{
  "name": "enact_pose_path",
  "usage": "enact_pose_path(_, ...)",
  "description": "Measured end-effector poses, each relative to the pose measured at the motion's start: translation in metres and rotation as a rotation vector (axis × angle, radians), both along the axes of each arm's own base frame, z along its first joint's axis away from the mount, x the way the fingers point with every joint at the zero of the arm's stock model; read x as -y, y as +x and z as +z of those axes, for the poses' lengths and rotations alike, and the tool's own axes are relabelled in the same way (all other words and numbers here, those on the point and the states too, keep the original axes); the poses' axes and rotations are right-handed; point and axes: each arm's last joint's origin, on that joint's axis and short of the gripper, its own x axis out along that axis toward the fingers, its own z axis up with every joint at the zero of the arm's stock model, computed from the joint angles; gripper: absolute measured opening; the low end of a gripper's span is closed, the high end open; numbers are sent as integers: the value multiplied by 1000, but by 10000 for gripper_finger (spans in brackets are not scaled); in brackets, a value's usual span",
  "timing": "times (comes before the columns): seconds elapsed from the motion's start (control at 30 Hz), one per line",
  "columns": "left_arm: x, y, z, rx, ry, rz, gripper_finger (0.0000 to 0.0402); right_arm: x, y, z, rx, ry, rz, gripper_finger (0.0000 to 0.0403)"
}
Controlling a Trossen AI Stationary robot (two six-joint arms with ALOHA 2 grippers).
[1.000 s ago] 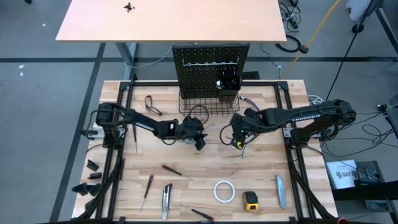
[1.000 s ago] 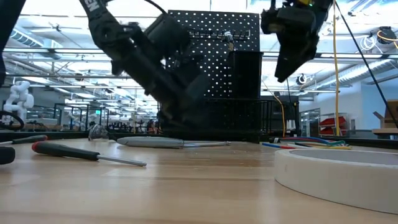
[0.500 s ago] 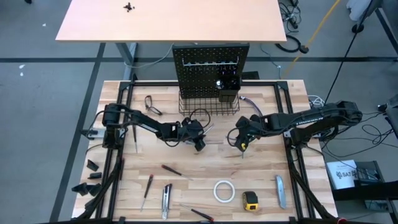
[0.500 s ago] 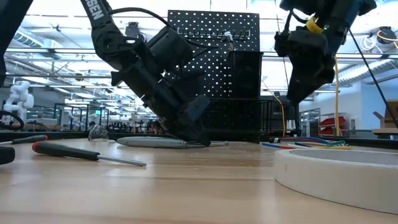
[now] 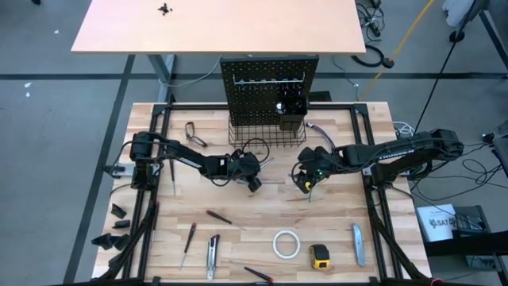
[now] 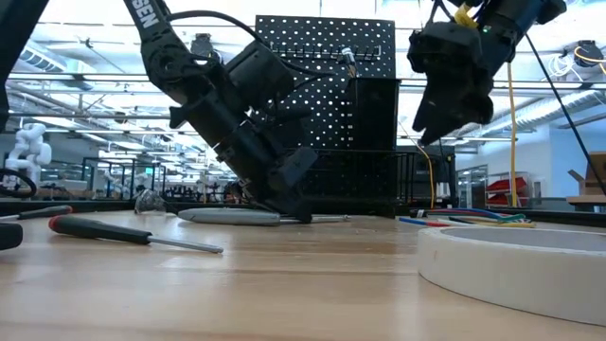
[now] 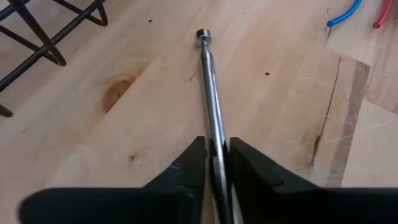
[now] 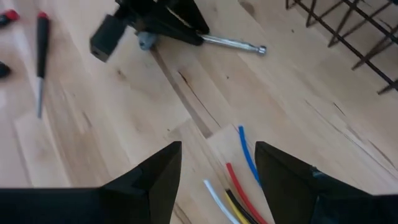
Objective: Hang tools onto peg board
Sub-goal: Put the magnetic telescoping into the black bin on the pegboard
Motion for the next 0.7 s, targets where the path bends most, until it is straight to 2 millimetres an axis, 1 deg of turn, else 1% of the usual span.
enact_pose_path(0.1, 1, 0, 0, -1, -4, -2, 30, 0, 0, 4, 34, 3, 1, 199)
enact_pose_path(0.17, 1, 0, -1, 1, -14, -1, 14, 0, 0, 7, 62, 4, 1, 199)
enact_pose_path(0.27, 1, 0, 0, 16, -32, 13, 12, 0, 0, 15, 129, 5, -1, 199)
enact_pose_path(0.43, 2, 6, 7, 108, -45, -16, 12, 0, -3, 29, 228, 17, -9, 199)
enact_pose_path(0.5, 3, 11, 14, 145, -46, -27, 12, 1, -6, 33, 252, 29, -19, 199)
enact_pose_path(0.6, 3, 19, 30, 212, -26, -43, 12, 0, -9, 39, 284, 52, -36, 199)
enact_pose_path(0.7, 2, 22, 43, 240, 1, -66, 12, -3, -14, 42, 290, 72, -40, 199)
